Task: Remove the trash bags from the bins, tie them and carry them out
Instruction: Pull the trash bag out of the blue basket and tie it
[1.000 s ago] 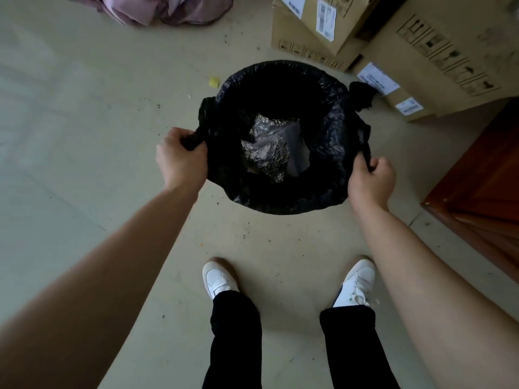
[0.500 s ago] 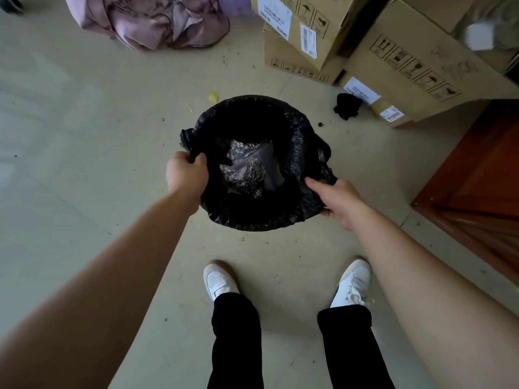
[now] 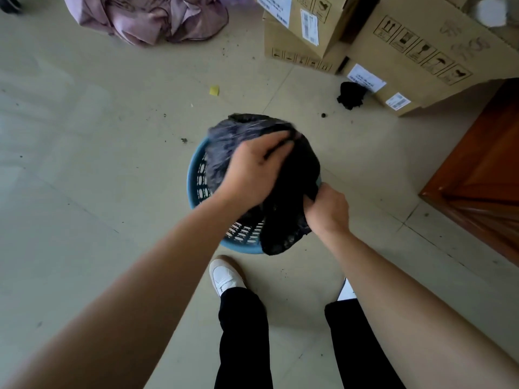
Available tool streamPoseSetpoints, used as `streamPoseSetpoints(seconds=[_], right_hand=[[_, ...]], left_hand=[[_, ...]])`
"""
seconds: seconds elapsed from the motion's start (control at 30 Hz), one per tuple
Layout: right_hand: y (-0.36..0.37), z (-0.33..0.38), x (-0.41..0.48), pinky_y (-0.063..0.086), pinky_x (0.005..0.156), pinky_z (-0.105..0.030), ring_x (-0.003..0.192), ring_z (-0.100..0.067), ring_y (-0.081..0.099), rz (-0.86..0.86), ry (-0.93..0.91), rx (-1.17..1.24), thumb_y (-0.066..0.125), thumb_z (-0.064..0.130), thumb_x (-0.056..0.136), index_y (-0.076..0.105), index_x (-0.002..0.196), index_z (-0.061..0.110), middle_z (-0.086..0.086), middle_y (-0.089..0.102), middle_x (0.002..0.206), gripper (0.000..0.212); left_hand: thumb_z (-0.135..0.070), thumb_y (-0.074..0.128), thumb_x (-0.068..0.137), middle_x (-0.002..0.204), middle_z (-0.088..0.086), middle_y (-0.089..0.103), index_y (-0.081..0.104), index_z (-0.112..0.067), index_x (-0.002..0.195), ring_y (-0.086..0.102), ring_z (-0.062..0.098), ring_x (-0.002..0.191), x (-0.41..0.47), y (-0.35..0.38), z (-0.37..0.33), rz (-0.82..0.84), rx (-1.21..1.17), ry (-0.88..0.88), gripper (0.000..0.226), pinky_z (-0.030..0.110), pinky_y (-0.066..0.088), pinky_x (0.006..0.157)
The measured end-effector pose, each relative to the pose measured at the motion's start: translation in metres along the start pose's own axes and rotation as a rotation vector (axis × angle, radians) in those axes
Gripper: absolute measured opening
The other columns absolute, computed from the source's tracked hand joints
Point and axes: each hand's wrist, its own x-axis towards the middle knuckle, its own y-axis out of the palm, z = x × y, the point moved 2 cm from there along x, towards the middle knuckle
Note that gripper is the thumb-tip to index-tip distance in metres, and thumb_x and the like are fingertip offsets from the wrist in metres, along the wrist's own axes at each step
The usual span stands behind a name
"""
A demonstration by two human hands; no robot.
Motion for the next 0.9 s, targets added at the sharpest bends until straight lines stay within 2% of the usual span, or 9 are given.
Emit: streamPoseSetpoints(seconds=[0.07, 0.17, 0.3, 0.43, 0.53, 0.6, 0.67, 0.77, 0.9], right_hand=[[-0.001, 0.001, 0.0, 0.035, 0.063, -0.033, 0.093, -0.044, 0.063, 0.011, -0.039, -0.033, 0.054, 0.03, 0.095, 0.057, 0.104, 0.0, -0.024, 0.067, 0.1, 0.032], [-0.015, -0.005, 0.005, 0.035, 0.067, -0.034, 0.099, -0.046, 0.062, -0.002, -0.028, -0.027, 0.054, 0.03, 0.097, 0.056, 0.109, -0.002, -0.027, 0.066, 0.106, 0.034], [-0.048, -0.014, 0.018, 0.042, 0.075, -0.038, 0.105, -0.044, 0.061, -0.142, 0.084, 0.074, 0.049, 0.032, 0.101, 0.06, 0.113, -0.001, -0.027, 0.067, 0.111, 0.036], [-0.089, -0.027, 0.034, 0.045, 0.092, -0.042, 0.117, -0.041, 0.057, -0.22, 0.284, 0.209, 0.046, 0.017, 0.101, 0.058, 0.121, -0.003, -0.026, 0.061, 0.125, 0.031], [-0.121, -0.013, 0.019, 0.043, 0.087, -0.034, 0.116, -0.037, 0.058, -0.269, 0.128, 0.253, 0.049, 0.017, 0.098, 0.059, 0.122, 0.002, -0.021, 0.063, 0.124, 0.03], [-0.144, 0.008, -0.007, 0.039, 0.082, -0.025, 0.112, -0.031, 0.06, -0.293, -0.096, 0.291, 0.049, 0.018, 0.096, 0.062, 0.122, 0.005, -0.016, 0.067, 0.121, 0.032], [-0.16, 0.023, -0.028, 0.038, 0.081, -0.021, 0.107, -0.027, 0.062, -0.306, -0.282, 0.291, 0.049, 0.021, 0.093, 0.064, 0.121, 0.007, -0.012, 0.069, 0.115, 0.034], [-0.186, 0.038, -0.057, 0.038, 0.077, -0.024, 0.097, -0.027, 0.062, -0.224, -0.387, 0.224, 0.054, 0.024, 0.095, 0.066, 0.11, 0.007, -0.008, 0.065, 0.101, 0.025], [-0.232, 0.053, -0.092, 0.033, 0.075, -0.014, 0.089, -0.016, 0.057, -0.391, -0.502, 0.263, 0.056, 0.026, 0.097, 0.067, 0.109, 0.005, -0.009, 0.064, 0.1, 0.026]], left_hand=[[-0.024, 0.058, 0.098, 0.116, -0.003, 0.073, 0.07, -0.013, 0.122, 0.066, 0.006, 0.109, 0.0, 0.013, -0.022, 0.027, 0.006, 0.111, 0.03, 0.026, 0.049, 0.099], [-0.028, 0.056, 0.097, 0.112, -0.004, 0.074, 0.069, -0.016, 0.123, 0.066, 0.007, 0.106, 0.005, -0.001, -0.029, -0.208, -0.042, 0.061, 0.031, 0.026, 0.05, 0.097], [-0.025, 0.054, 0.099, 0.079, -0.011, 0.067, 0.07, -0.012, 0.114, 0.057, -0.004, 0.068, 0.004, -0.041, -0.022, -0.49, -0.037, -0.003, 0.025, 0.016, 0.045, 0.067], [-0.023, 0.054, 0.097, 0.064, -0.009, 0.054, 0.069, -0.016, 0.098, 0.045, 0.005, 0.056, 0.001, -0.057, -0.011, -0.426, -0.059, -0.223, 0.017, 0.025, 0.038, 0.057], [-0.024, 0.059, 0.093, 0.064, -0.005, 0.055, 0.063, -0.023, 0.078, 0.05, 0.014, 0.06, -0.009, -0.061, -0.011, -0.369, -0.088, -0.436, 0.015, 0.029, 0.041, 0.06], [-0.026, 0.06, 0.09, 0.064, -0.006, 0.055, 0.059, -0.025, 0.073, 0.053, 0.015, 0.062, -0.023, -0.07, -0.027, -0.498, -0.159, -0.473, 0.017, 0.032, 0.046, 0.061], [-0.026, 0.057, 0.088, 0.063, -0.008, 0.053, 0.057, -0.027, 0.073, 0.051, 0.009, 0.058, -0.034, -0.08, -0.044, -0.653, -0.201, -0.449, 0.015, 0.03, 0.045, 0.062], [-0.023, 0.054, 0.09, 0.063, -0.01, 0.052, 0.056, -0.027, 0.078, 0.047, -0.003, 0.049, -0.056, -0.094, -0.083, -0.736, -0.186, -0.434, 0.013, 0.024, 0.042, 0.06], [-0.024, 0.052, 0.09, 0.068, -0.012, 0.055, 0.057, -0.022, 0.09, 0.053, 0.003, 0.062, -0.094, -0.109, -0.115, -0.831, -0.123, -0.427, 0.006, 0.027, 0.046, 0.069]])
